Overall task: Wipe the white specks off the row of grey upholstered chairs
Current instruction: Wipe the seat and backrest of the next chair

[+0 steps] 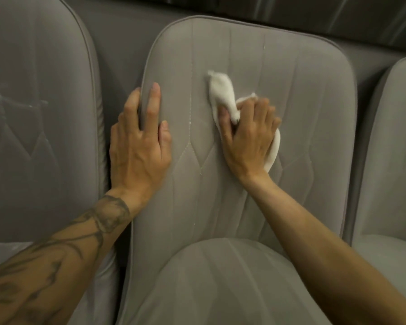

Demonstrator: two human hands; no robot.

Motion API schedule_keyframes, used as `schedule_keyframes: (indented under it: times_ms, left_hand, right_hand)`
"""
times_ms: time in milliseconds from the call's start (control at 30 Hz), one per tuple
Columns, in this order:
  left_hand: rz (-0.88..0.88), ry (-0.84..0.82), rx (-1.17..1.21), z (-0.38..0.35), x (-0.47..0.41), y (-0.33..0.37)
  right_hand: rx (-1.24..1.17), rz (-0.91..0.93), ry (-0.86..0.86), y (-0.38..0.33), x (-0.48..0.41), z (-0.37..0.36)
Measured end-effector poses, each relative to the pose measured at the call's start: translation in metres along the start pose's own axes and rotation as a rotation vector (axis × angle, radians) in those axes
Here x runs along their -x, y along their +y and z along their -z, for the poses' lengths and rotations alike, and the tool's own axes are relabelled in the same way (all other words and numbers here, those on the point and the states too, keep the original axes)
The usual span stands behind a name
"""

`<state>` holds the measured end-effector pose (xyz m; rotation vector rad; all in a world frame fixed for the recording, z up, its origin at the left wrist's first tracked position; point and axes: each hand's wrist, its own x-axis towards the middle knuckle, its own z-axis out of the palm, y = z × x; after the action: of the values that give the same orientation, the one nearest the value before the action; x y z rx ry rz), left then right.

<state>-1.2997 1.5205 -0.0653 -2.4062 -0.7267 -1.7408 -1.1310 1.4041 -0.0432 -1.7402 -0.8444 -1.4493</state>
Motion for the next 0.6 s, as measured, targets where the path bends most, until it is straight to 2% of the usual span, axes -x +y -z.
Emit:
schedule_keyframes:
  times_ms: [67, 133, 267, 333, 400, 533, 600]
  left_hand:
    - [0.001, 0.001, 0.005, 0.000, 0.000, -0.001]
    - [-0.002, -0.001, 0.015, 0.001, 0.000, 0.001]
    - [0.003, 0.000, 0.001, 0.000, 0.000, 0.000]
    - [0.001, -0.007, -0.003, 0.000, 0.001, 0.000]
    - [-0.003, -0.009, -0.001, 0.000, 0.001, 0.000]
    - [0.004, -0.009, 0.014, 0.002, -0.001, 0.002]
    - [-0.001, -0.006, 0.018, 0.002, 0.000, 0.002]
  right_hand:
    - [-0.032, 0.081, -0.071, 0.006, 0.021, 0.008]
    - [-0.004, 0.130, -0.070, 0.015, 0.007, 0.010]
    - [0.067, -0.016, 0.108, 0.014, -0.066, -0.009]
    - [0.098, -0.075, 0.139, 0.008, -0.071, -0.013]
    - [0.068, -0.013, 0.106, 0.002, -0.043, -0.009]
    - [-0.029, 0.241, -0.124, 0.009, 0.008, 0.011]
    - [0.052, 0.209, -0.052, 0.019, -0.021, 0.008]
